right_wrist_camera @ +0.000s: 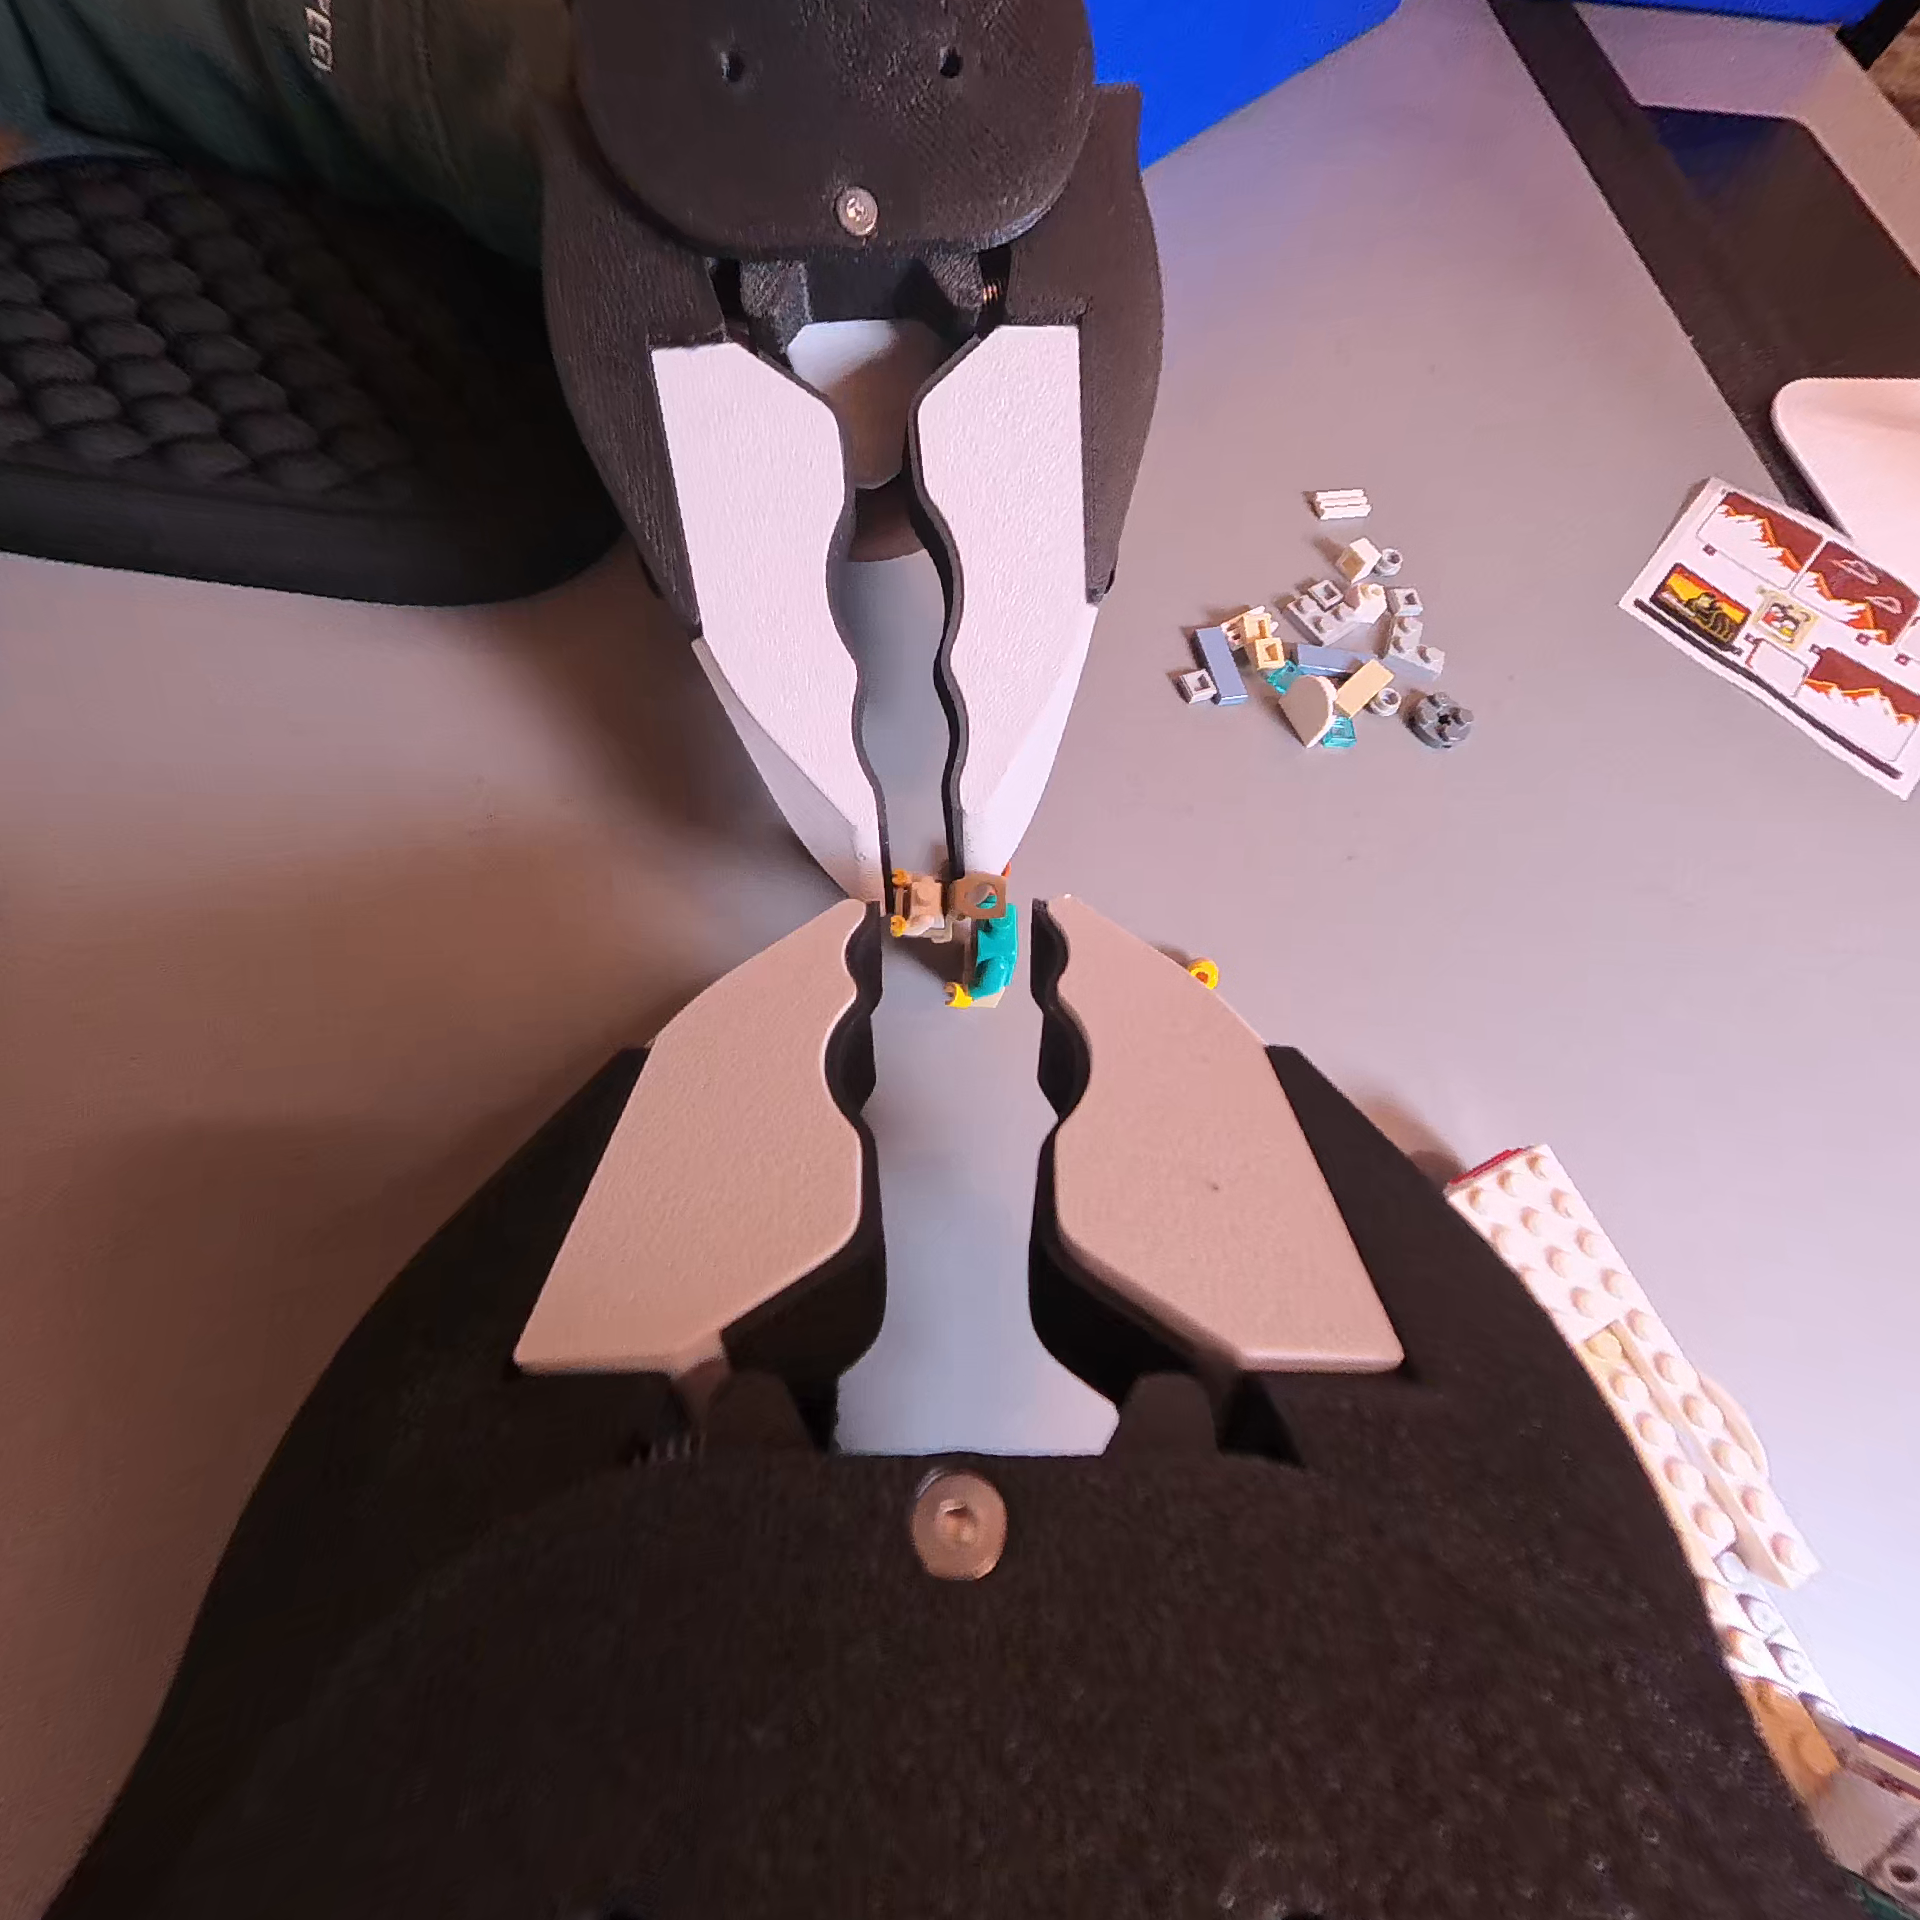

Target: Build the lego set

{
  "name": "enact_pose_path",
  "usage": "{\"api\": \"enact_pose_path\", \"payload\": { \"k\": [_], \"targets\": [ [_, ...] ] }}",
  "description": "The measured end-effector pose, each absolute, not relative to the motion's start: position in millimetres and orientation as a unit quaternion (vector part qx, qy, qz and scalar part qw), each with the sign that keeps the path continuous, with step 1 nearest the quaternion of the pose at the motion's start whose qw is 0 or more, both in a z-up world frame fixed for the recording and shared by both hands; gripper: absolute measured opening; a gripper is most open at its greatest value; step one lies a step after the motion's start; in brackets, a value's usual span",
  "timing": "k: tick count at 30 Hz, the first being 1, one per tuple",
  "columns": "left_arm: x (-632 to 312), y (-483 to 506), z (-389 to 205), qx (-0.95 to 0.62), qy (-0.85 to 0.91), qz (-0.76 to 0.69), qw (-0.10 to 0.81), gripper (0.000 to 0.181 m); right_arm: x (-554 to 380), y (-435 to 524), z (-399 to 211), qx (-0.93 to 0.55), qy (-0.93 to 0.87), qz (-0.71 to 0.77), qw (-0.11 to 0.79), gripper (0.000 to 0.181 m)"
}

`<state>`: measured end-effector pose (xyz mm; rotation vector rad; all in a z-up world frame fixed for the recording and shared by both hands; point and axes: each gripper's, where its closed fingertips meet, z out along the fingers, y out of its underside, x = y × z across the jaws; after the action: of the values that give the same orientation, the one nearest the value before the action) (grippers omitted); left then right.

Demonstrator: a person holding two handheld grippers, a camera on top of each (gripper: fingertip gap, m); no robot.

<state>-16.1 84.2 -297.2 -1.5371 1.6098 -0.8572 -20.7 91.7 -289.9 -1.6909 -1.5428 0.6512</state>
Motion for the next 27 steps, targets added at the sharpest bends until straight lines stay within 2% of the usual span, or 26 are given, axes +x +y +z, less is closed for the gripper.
{"api": "enact_pose_path", "payload": {
  "k": [7, 21, 27],
  "targets": [
    [-17, 86, -300, -0.605, 0.626, -0.328, 0.366, 0.011, -17, 100, -291, -0.684, -0.571, 0.27, 0.365, 0.01],
    [-16, 85, -302, -0.605, 0.627, -0.327, 0.365, 0.012, -20, 96, -295, -0.697, -0.548, 0.325, 0.329, 0.009],
    [-22, 97, -297, -0.611, 0.621, -0.301, 0.389, 0.026, -18, 99, -297, -0.713, -0.537, 0.322, 0.316, 0.009]
  ]
}}
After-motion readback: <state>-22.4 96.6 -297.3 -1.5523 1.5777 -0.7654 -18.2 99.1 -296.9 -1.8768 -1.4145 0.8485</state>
